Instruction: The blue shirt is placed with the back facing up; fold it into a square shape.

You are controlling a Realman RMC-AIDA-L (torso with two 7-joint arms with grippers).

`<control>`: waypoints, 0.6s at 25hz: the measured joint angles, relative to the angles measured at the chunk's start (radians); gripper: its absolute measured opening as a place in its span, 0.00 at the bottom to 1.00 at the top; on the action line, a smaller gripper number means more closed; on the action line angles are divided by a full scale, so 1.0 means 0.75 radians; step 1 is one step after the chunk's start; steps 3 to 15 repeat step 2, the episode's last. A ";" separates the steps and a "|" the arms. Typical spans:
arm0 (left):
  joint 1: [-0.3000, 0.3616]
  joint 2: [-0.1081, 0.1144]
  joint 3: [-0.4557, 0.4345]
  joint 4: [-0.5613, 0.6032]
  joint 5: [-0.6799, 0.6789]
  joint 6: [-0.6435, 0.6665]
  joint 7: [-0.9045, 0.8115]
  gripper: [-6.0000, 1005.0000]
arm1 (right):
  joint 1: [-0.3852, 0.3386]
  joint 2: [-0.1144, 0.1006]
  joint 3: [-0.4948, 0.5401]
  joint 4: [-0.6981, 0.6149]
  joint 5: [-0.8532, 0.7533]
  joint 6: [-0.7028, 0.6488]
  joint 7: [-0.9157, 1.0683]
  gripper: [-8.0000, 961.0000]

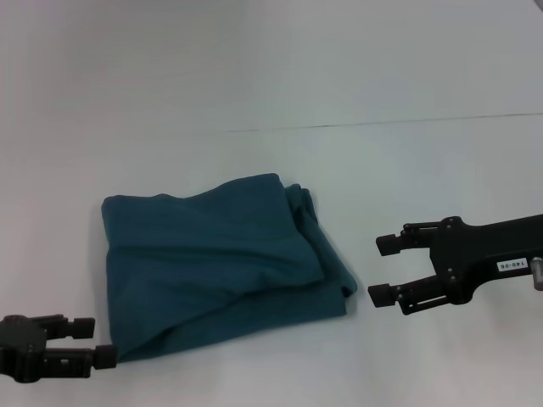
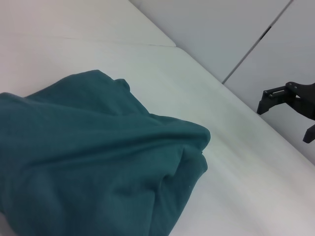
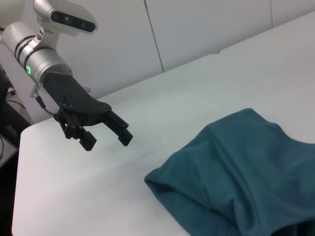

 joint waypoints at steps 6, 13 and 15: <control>0.000 0.001 -0.006 0.000 0.000 -0.001 0.001 0.91 | 0.005 0.001 0.000 0.003 0.000 0.001 -0.002 0.96; 0.000 0.001 -0.006 0.000 0.000 -0.001 0.001 0.91 | 0.005 0.001 0.000 0.003 0.000 0.001 -0.002 0.96; 0.000 0.001 -0.006 0.000 0.000 -0.001 0.001 0.91 | 0.005 0.001 0.000 0.003 0.000 0.001 -0.002 0.96</control>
